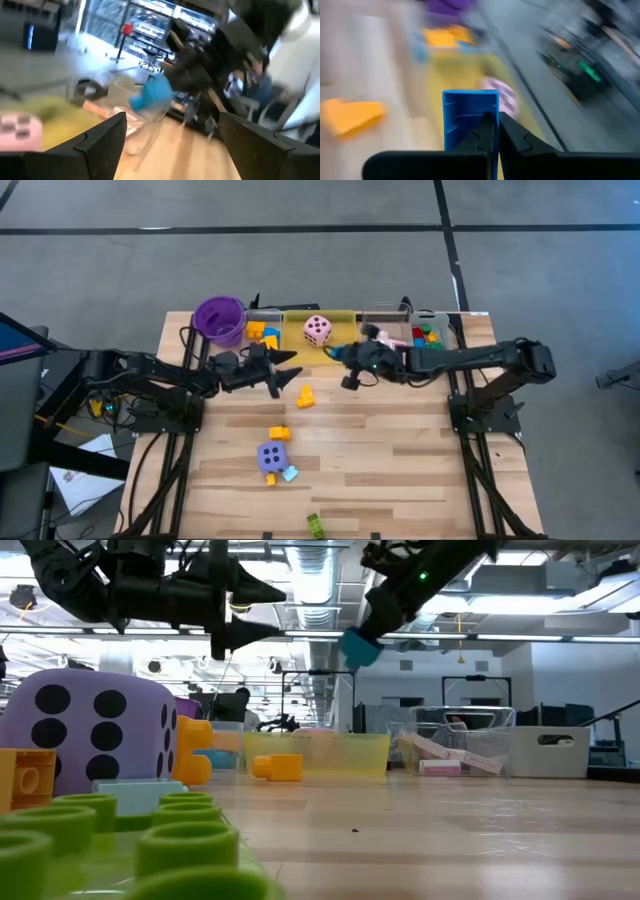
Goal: Pick & Place Toys
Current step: Put the large blue game piece into the white transparent bin
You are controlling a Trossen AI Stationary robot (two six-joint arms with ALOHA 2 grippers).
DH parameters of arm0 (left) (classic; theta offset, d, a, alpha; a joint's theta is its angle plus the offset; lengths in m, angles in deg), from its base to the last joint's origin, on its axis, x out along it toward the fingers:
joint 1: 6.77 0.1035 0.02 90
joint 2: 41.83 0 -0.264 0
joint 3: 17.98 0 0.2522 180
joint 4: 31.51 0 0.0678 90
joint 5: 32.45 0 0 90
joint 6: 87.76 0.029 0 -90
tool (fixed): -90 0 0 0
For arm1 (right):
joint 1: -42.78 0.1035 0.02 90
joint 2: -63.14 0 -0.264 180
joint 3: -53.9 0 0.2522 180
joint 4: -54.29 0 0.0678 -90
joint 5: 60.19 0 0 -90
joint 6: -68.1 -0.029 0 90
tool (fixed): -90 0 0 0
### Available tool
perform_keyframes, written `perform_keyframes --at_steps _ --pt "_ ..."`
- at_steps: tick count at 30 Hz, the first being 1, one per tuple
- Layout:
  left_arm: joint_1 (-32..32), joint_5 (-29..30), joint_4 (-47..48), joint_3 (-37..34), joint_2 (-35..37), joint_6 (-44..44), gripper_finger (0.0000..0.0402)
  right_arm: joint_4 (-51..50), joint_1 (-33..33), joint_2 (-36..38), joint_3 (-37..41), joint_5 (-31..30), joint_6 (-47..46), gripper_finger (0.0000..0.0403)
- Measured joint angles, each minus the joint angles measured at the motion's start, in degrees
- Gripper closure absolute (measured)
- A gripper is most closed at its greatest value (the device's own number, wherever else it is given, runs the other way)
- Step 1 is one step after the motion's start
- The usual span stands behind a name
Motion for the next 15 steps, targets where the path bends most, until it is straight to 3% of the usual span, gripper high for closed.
perform_keyframes --at_steps 3,8,10,15 --pt "2.33 -1.19 0.78 0.0 0.0 -11.6 0.0092 5.15 -1.25 -2.14 0.02 11.12 8.77 0.0403" --pt "5.01 -10.9 3.72 0.0 0.0 -16.08 0.0092 12.76 -0.72 -5.03 0.02 15.75 16.5 0.0403" --pt "5.27 -13.48 3.48 0.0 0.0 -12.11 0.0092 13.49 -0.22 -5.22 0.02 15.66 18.13 0.0403" --pt "3.43 -12.38 3.51 0.0 0.0 14.38 0.0092 14.64 0.23 -4.74 0.02 15.63 18.17 0.0403"
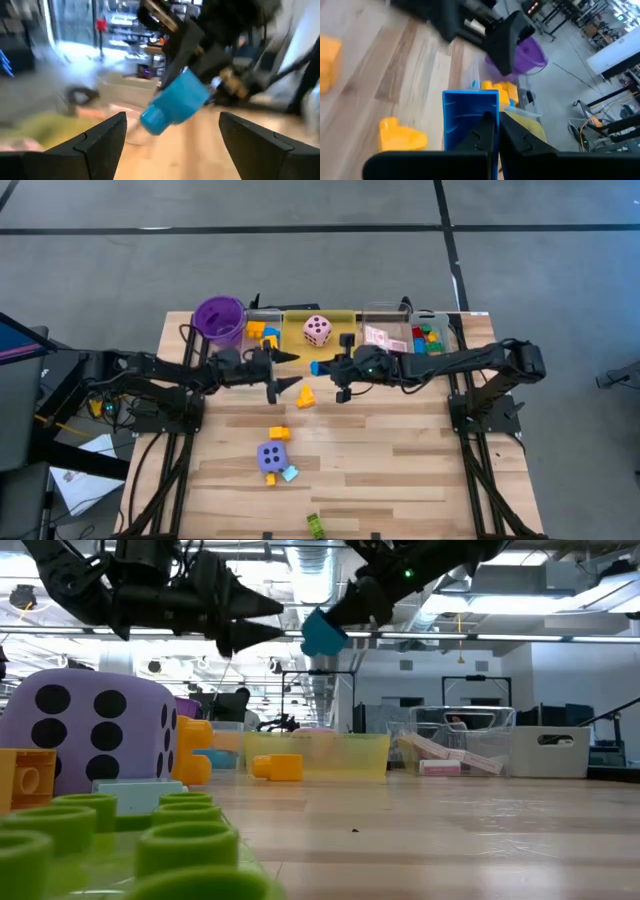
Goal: Pick & Place Toys
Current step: Put the large blue game piece into the white transparent bin
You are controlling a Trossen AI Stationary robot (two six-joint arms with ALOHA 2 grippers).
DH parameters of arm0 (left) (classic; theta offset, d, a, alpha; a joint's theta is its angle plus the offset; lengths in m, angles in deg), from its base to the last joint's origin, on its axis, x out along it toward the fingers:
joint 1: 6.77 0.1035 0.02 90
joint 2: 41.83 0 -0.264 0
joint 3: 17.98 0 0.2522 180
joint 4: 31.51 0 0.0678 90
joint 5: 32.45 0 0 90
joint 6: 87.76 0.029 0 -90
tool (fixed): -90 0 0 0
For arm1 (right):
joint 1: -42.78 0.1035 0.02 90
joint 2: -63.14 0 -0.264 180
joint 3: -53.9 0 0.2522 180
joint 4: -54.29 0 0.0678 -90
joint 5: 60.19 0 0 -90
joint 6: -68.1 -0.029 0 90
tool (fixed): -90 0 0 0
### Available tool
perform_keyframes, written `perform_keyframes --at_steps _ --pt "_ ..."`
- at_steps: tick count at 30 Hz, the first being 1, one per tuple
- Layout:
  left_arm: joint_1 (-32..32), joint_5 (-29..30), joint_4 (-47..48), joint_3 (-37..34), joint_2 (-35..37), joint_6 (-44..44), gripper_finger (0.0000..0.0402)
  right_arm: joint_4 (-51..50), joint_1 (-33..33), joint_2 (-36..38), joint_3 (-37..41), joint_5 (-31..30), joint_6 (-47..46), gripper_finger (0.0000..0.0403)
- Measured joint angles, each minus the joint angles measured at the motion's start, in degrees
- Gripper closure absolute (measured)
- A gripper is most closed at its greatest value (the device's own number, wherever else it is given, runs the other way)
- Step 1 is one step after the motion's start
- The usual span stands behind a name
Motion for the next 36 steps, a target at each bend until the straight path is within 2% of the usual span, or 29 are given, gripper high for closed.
perform_keyframes --at_steps 4,7,11,15,21,36 --pt "-2.5 8.57 0.11 0.0 0.0 16.72 0.0092 2.32 -0.78 0.23 0.0 0.15 -3.6 0.0403" --pt "-3.73 10.9 0.12 0.0 0.0 22.26 0.0092 5.15 -1.94 0.23 -0.04 4.5 -7.24 0.0403" --pt "-3.94 10.88 -0.46 0.0 0.0 22.84 0.0092 6.91 -3.89 0.23 -0.04 11.36 -12.53 0.0403" --pt "-3.94 10.52 -0.33 1.09 0.0 22.7 0.0092 6.88 -5.48 0.23 -0.04 15.04 -15.84 0.0403" --pt "-3.91 6.07 -0.47 4.67 0.0 19.99 0.0092 8.86 -5.46 0.23 -0.04 16.5 -16.31 0.0403" --pt "-3.91 5.81 3.01 8.02 -0.54 19.47 0.0092 11.53 -4.22 0.23 -0.04 17.77 -15.56 0.0402"
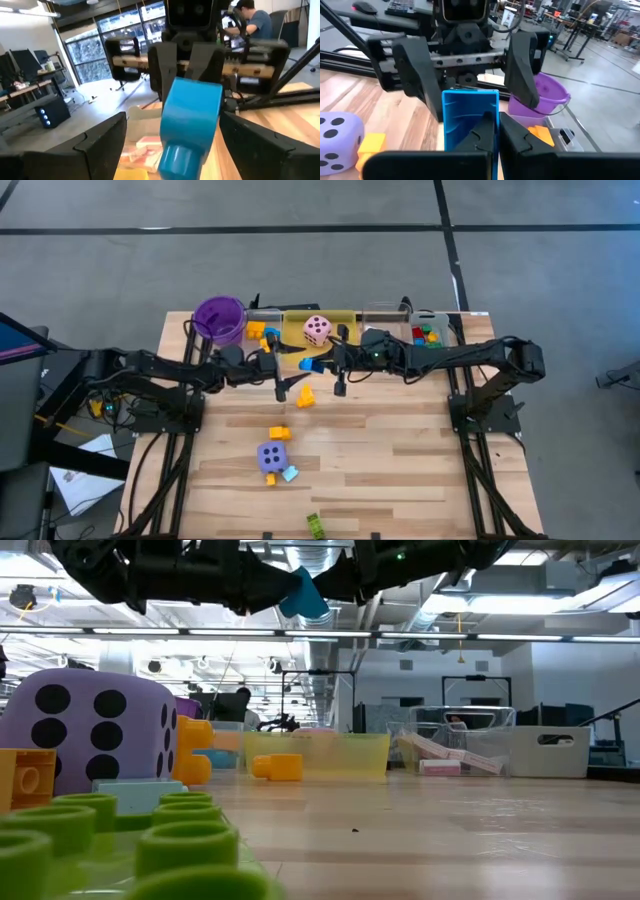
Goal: Pick & Place Toys
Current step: Put the large blue game piece into the white transparent bin
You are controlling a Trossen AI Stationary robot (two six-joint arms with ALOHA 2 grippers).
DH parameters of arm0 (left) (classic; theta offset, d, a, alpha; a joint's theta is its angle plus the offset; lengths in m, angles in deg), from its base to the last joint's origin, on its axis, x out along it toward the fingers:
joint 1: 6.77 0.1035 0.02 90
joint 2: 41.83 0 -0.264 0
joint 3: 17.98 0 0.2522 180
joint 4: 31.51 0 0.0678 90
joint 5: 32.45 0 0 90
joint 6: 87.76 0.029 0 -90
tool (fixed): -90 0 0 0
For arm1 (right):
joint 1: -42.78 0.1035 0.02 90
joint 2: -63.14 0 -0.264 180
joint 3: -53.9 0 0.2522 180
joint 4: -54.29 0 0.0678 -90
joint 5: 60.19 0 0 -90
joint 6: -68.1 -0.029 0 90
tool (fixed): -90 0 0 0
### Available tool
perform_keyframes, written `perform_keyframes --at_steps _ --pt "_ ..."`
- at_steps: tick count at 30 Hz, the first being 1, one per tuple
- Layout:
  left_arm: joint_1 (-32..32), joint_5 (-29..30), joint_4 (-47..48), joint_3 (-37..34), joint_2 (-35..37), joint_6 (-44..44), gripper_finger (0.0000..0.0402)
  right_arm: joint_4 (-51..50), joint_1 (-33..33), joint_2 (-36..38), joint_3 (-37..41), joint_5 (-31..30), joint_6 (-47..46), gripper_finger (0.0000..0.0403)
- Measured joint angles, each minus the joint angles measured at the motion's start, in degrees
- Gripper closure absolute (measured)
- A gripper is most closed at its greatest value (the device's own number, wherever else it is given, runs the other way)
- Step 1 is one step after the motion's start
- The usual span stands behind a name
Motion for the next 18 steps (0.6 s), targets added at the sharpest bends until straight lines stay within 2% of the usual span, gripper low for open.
perform_keyframes --at_steps 13,18 --pt "-0.35 -0.57 -0.12 0.0 -1.15 -1.48 0.0092 2.27 0.16 0.0 0.0 0.46 -0.13 0.0402" --pt "-0.55 -1.48 -0.97 0.0 -1.13 -1.5 0.0113 3.27 0.16 0.0 0.0 0.67 -0.14 0.0401"
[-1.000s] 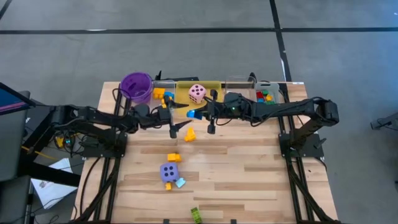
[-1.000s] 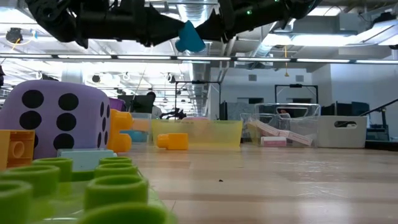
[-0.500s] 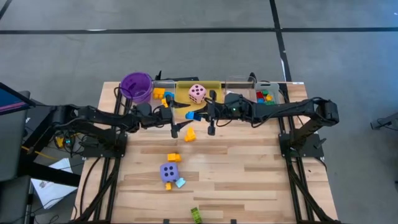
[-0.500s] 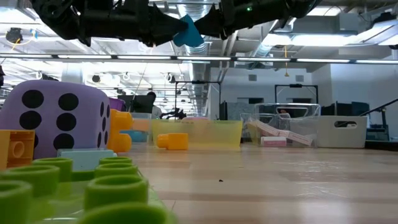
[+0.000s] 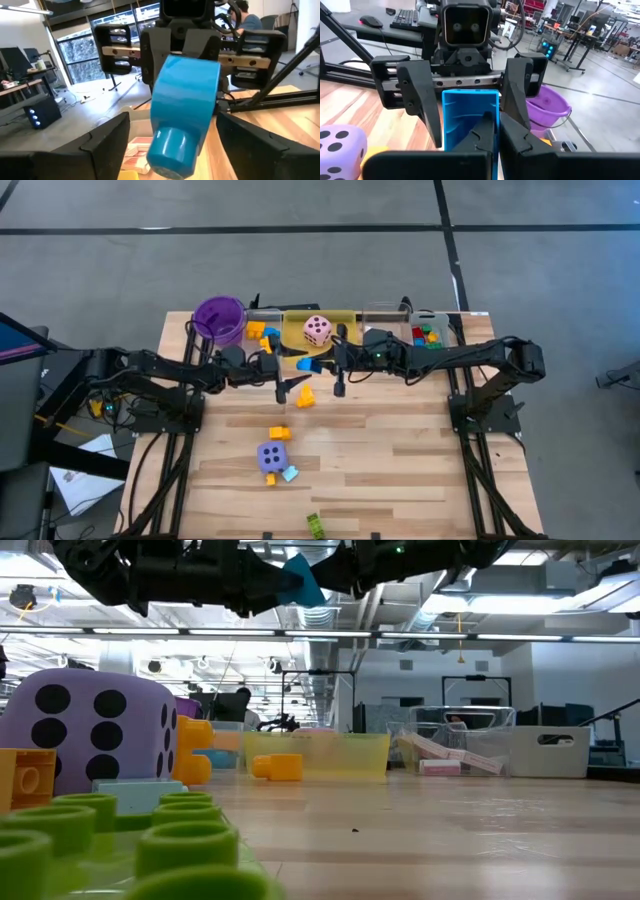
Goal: Pick & Place Toys
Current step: Put the large blue game piece into the white transparent bin
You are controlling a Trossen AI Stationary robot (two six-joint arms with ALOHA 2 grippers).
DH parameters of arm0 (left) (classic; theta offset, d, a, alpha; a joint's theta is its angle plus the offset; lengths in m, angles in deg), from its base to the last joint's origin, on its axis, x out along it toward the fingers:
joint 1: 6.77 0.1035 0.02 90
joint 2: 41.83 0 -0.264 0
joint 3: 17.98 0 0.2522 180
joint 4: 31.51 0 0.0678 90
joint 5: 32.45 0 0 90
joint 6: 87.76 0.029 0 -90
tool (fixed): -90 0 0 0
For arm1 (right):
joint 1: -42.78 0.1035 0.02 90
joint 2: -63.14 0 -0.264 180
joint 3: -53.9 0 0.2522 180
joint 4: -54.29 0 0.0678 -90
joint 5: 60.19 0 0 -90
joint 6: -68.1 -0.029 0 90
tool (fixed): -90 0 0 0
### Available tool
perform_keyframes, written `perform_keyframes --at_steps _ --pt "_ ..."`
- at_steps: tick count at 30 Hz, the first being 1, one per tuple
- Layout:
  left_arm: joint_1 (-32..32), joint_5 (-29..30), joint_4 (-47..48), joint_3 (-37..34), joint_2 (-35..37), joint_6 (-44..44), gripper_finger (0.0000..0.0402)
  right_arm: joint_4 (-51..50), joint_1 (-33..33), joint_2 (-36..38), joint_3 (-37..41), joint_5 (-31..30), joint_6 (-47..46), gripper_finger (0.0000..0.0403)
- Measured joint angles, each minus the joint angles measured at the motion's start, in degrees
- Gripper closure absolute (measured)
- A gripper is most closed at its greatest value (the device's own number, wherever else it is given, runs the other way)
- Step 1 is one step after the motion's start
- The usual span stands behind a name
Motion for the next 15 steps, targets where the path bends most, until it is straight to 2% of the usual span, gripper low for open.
perform_keyframes --at_steps 12,15 --pt "0.0 -1.66 -0.29 -0.05 0.0 -0.03 0.0261 2.27 0.04 0.0 0.0 1.57 -1.5 0.0401" --pt "-0.02 -1.61 -1.05 -0.11 0.0 -0.13 0.0272 2.37 0.04 0.09 0.0 1.57 -1.5 0.04"
